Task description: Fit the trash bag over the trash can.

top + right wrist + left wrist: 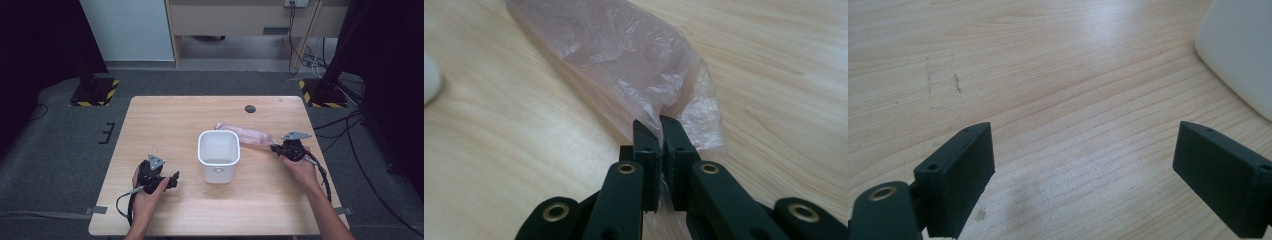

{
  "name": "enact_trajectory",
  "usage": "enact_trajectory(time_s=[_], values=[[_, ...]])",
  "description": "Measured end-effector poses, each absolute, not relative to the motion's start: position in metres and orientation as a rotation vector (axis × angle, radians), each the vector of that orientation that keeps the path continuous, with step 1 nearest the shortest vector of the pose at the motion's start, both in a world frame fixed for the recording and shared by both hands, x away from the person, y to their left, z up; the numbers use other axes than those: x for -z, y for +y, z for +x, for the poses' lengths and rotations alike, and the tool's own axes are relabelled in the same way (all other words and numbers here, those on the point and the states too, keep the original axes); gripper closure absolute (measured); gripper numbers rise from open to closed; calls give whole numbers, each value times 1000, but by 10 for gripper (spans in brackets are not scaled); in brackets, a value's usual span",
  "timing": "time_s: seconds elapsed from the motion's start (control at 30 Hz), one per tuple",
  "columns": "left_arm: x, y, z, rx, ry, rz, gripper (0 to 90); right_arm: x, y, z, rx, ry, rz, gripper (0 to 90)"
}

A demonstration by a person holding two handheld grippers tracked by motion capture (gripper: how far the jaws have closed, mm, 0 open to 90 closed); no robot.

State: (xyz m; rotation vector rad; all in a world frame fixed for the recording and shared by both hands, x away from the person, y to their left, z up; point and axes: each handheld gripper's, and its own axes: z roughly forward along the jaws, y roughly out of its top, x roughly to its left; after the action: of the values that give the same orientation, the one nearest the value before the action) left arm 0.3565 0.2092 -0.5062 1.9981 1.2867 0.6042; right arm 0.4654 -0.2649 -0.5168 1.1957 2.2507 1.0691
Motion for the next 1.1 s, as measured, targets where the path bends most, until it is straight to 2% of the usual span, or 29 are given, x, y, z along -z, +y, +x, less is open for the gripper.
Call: enact_trajectory(time_s=[0.17,0.33,1.1], values=[[503,208,354,-619,1276,1998,90,486,-281,438,-1107,2281,1177,880],[504,207,354,-619,1282,2001,90,474,-294,418,-1172,2285,1181,882],[504,207,354,-626,1276,2013,90,430,-313,407,-1296,2172,1220,886]])
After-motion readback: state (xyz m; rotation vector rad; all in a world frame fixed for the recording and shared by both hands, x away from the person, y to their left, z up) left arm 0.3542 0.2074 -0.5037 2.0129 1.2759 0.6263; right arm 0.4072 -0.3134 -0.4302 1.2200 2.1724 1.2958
